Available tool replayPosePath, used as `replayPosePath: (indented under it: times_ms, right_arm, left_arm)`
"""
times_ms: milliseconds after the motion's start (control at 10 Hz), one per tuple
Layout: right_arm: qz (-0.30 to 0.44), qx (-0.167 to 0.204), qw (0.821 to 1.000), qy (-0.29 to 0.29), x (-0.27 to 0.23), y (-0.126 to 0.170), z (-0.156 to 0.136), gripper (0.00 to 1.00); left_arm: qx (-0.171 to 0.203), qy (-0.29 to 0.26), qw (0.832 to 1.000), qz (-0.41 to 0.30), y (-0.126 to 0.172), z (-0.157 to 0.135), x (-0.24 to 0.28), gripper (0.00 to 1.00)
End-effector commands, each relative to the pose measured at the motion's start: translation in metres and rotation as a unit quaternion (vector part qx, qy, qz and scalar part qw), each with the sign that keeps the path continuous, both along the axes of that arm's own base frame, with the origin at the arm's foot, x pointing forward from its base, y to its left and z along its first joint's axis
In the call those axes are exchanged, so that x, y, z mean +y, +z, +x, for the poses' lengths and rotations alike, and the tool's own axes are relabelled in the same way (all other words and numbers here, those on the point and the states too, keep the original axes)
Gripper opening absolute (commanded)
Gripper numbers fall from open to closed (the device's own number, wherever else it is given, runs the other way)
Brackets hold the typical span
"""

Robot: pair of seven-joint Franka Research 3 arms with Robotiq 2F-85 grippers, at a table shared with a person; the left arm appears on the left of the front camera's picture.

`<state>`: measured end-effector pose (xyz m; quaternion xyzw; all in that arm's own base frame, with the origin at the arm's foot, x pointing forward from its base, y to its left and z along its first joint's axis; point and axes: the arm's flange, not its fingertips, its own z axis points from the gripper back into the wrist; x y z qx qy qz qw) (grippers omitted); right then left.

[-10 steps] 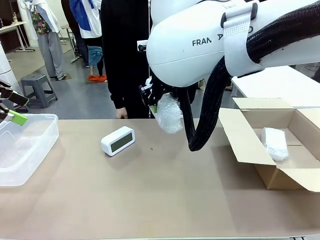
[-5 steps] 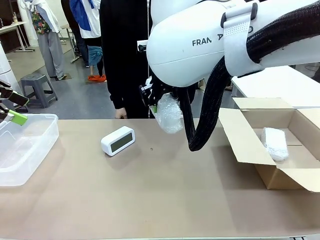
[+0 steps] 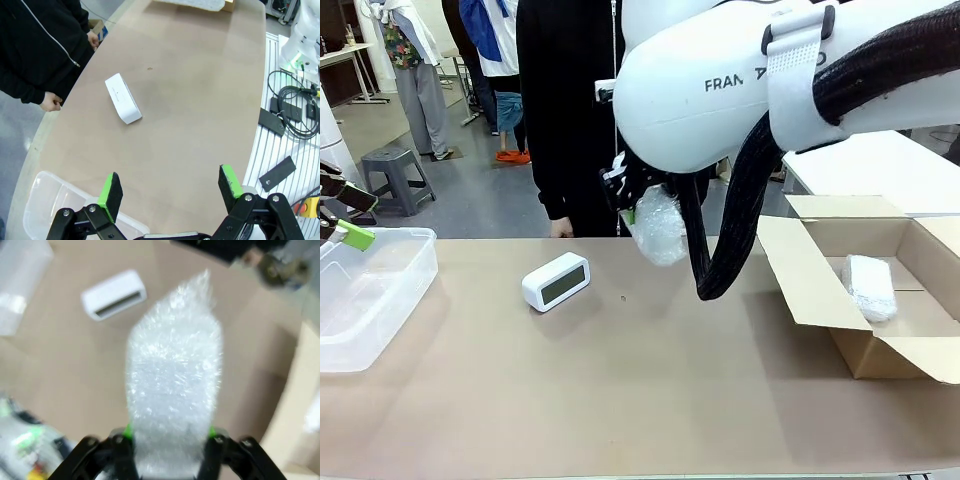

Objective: Separate and place wrapped and unwrapped clocks.
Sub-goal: If the picked Digital clock is wrapped, place it in the Package Box ; if not, place it in the Organizing box.

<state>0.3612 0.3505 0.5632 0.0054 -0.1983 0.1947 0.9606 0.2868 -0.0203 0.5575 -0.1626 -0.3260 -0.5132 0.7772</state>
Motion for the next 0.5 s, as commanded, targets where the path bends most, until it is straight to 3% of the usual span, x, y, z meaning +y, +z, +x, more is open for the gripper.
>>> replayPosePath:
  times_ms: [0, 400]
  right_arm:
    - [0.016, -0.011, 0.993, -0.114, -0.066, 0.036, 0.034, 0.52]
    - [0.021, -0.009, 0.956, -0.294, -0.218, 0.049, 0.068, 0.52]
  left_arm:
    - [-0.001, -0.011, 1.0, -0.006, -0.001, 0.001, 0.001, 1.0]
    - [-0.001, -0.011, 1.0, -0.006, -0.001, 0.001, 0.001, 1.0]
